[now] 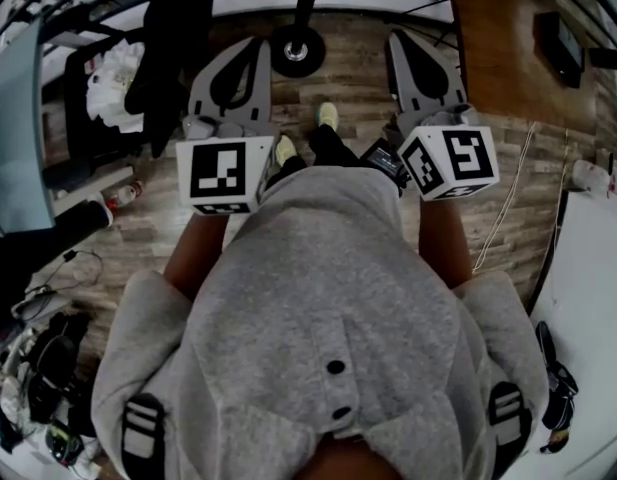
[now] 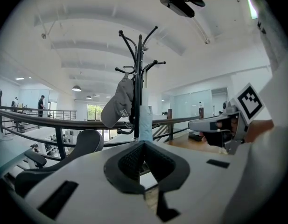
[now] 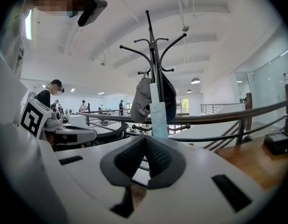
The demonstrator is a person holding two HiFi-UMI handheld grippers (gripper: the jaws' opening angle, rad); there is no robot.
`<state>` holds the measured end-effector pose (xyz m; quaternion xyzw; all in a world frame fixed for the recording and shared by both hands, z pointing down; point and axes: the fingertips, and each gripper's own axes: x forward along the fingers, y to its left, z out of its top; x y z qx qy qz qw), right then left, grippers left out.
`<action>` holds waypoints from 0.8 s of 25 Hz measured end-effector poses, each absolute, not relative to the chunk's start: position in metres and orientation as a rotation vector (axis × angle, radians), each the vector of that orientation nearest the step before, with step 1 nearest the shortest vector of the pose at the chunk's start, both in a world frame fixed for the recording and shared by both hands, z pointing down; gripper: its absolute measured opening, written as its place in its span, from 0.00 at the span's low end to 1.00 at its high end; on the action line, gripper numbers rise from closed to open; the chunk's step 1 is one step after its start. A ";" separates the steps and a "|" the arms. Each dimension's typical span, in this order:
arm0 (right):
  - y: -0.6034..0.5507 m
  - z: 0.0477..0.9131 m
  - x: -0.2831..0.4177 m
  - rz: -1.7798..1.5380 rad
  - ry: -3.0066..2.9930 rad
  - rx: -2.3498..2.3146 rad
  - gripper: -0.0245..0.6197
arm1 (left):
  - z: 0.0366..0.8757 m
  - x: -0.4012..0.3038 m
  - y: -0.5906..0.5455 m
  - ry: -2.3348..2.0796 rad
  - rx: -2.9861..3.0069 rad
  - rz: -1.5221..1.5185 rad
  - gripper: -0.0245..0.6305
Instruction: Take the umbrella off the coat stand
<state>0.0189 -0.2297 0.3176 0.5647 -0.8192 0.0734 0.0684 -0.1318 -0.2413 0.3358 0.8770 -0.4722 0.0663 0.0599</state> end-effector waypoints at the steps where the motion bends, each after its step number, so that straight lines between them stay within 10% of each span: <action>1: -0.231 0.316 0.022 0.214 -2.468 1.703 0.05 | 0.335 -0.129 -0.243 -1.430 2.655 0.197 0.06; 14: -0.286 0.302 0.068 0.181 -2.535 1.667 0.05 | 0.333 -0.062 -0.297 -1.342 2.639 0.201 0.07; 20: -0.315 0.300 0.088 0.175 -2.575 1.600 0.05 | 0.334 -0.025 -0.328 -1.264 2.657 0.204 0.25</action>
